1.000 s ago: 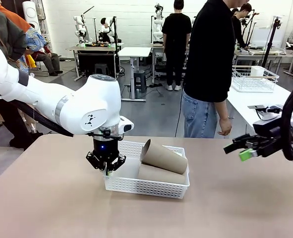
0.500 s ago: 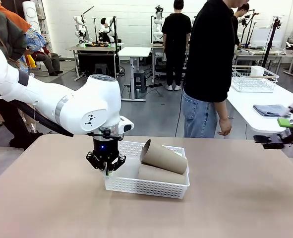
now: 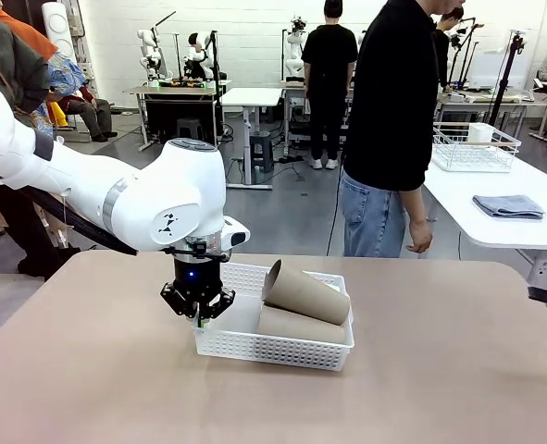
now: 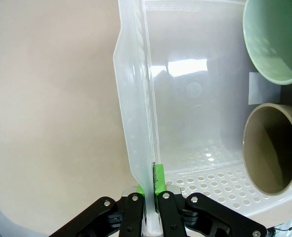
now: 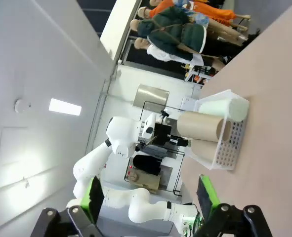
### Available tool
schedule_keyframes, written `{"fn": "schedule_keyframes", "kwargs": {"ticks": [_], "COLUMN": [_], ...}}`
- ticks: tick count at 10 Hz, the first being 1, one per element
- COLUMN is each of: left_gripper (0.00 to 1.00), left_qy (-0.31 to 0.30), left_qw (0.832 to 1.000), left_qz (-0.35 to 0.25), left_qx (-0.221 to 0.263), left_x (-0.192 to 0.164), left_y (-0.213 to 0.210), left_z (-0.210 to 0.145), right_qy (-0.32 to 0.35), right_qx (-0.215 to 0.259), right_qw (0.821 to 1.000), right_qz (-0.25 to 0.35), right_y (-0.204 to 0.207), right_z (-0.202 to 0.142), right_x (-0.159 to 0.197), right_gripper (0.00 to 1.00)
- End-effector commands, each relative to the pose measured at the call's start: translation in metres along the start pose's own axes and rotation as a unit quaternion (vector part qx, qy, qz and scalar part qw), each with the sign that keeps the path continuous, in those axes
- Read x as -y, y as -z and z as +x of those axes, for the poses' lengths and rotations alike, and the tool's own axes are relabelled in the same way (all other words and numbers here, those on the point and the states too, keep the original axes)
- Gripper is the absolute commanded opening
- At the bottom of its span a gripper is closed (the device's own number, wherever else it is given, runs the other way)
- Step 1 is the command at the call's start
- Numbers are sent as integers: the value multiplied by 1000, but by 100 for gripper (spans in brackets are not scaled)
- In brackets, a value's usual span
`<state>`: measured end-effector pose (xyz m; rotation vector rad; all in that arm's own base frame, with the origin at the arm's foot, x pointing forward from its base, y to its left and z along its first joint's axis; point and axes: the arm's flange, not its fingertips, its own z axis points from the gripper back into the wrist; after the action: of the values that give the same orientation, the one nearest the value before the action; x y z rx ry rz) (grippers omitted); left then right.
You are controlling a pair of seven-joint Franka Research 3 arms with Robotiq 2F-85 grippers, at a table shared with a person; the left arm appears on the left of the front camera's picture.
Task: Clean and organize the cups into the basket.
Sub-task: Move the Organizing basket back to the left side of the table.
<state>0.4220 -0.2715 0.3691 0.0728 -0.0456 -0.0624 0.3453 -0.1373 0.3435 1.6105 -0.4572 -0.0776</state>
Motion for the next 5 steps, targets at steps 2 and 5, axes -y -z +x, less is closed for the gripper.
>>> {"fn": "schedule_keyframes", "kwargs": {"ticks": [2,5], "left_gripper": [0,0], "left_qy": [0,0], "left_qw": [1000,1000], "left_qz": [2,2], "left_qx": [2,2], "left_x": [1,1], "left_y": [-1,-1], "left_z": [-2,-2], "right_qy": [49,15], "right_qx": [-34,-37], "right_qw": [998,998], "right_qz": [2,-49], "right_y": [-38,-81], "right_z": [-24,-33], "right_x": [-22,-39], "right_gripper": [100,100]}}
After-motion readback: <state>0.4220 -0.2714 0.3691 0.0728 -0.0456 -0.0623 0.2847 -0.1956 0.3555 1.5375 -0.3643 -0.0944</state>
